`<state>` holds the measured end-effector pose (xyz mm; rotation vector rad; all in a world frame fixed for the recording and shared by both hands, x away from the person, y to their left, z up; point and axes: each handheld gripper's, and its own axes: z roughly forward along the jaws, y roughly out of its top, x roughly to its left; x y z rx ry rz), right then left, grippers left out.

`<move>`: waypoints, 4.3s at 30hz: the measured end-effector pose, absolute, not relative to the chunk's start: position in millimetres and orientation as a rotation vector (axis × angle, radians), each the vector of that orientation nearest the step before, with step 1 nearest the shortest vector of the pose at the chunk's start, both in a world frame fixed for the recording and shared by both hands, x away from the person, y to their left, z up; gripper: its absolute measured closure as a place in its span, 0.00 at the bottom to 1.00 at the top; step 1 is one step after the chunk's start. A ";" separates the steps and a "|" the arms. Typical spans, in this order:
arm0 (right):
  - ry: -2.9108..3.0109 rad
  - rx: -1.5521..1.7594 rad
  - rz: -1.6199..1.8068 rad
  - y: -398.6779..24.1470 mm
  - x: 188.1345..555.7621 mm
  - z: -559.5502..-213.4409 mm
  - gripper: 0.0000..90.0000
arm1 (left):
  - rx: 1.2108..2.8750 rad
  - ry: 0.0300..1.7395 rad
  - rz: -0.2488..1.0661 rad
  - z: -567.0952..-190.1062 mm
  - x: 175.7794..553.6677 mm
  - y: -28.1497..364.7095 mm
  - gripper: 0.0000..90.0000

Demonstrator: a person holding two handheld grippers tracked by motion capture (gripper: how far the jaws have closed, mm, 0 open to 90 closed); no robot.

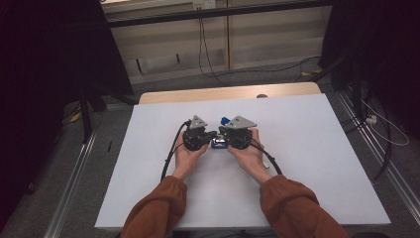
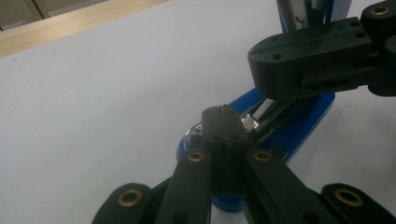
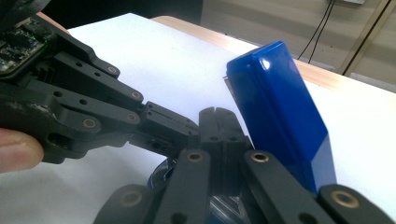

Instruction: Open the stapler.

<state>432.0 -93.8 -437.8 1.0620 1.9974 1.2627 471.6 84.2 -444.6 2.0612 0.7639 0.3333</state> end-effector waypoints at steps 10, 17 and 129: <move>1.981 1.067 1.266 -97.4 431.1 -435.3 1.00 | 2.047 0.772 0.332 -445.5 471.2 84.3 1.00; 1.979 1.049 1.247 -97.4 430.2 -435.4 1.00 | 2.035 0.787 0.318 -446.0 471.4 85.0 1.00; 1.831 1.154 1.217 -165.5 419.2 -425.6 1.00 | 2.032 0.791 0.339 -446.5 469.1 83.9 1.00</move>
